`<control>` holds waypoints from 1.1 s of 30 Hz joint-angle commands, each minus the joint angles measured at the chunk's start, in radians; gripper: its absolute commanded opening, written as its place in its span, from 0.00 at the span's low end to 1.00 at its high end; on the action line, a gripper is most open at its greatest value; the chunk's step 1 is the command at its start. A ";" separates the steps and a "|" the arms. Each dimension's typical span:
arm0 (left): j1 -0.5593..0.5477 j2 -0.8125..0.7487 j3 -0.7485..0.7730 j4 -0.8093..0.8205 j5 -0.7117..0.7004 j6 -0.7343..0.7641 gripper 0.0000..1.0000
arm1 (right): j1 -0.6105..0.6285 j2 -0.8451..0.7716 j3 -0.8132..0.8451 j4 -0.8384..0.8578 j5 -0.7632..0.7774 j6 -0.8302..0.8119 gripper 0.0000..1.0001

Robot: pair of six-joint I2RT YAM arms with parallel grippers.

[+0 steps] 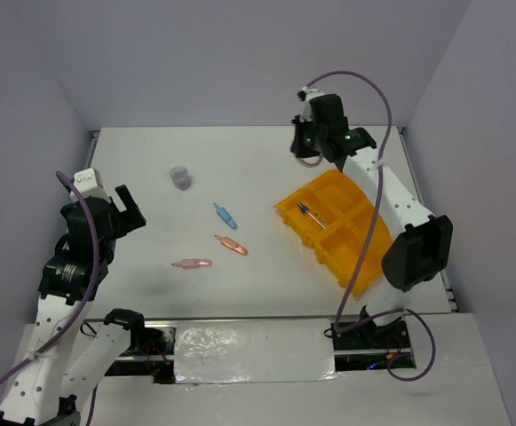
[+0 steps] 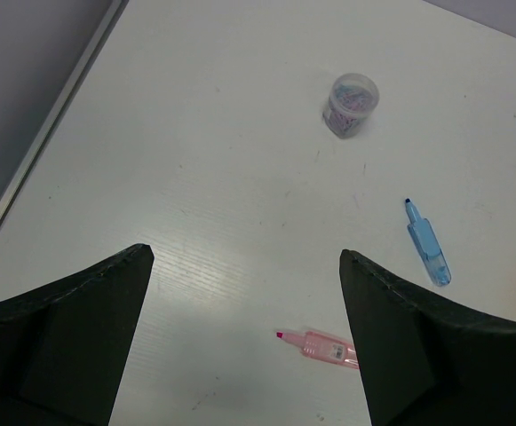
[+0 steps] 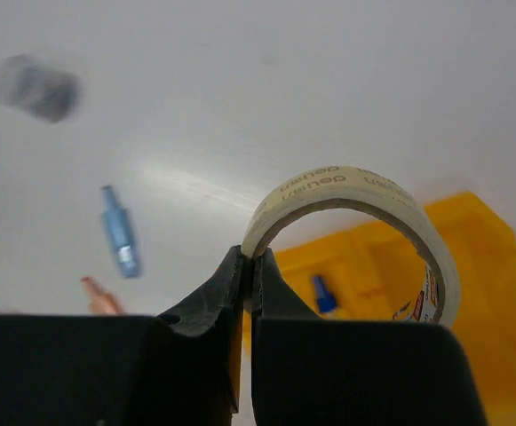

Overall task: Sort the stationery into containers
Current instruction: Place the stationery in the storage box.

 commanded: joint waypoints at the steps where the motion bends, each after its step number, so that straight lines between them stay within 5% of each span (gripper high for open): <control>1: 0.005 -0.002 0.009 0.038 0.005 0.019 0.99 | -0.117 0.067 0.059 -0.144 0.230 0.053 0.00; 6: 0.005 -0.010 0.009 0.038 0.004 0.019 0.99 | -0.216 0.147 0.039 -0.144 0.186 0.076 0.01; 14: 0.005 -0.002 0.008 0.039 0.010 0.021 0.99 | -0.235 0.213 -0.019 -0.112 0.203 0.091 0.14; 22: 0.005 0.005 0.008 0.041 0.014 0.019 0.99 | -0.241 0.193 -0.120 -0.083 0.202 0.105 0.15; 27: 0.005 0.024 0.008 0.039 0.025 0.021 0.99 | -0.243 0.188 -0.154 -0.067 0.180 0.105 0.32; 29: 0.005 0.030 0.008 0.039 0.024 0.019 0.99 | -0.241 0.182 -0.156 -0.070 0.171 0.105 0.49; 33: 0.005 0.044 0.008 0.039 0.020 0.016 0.99 | -0.243 0.136 -0.148 -0.072 0.148 0.104 0.64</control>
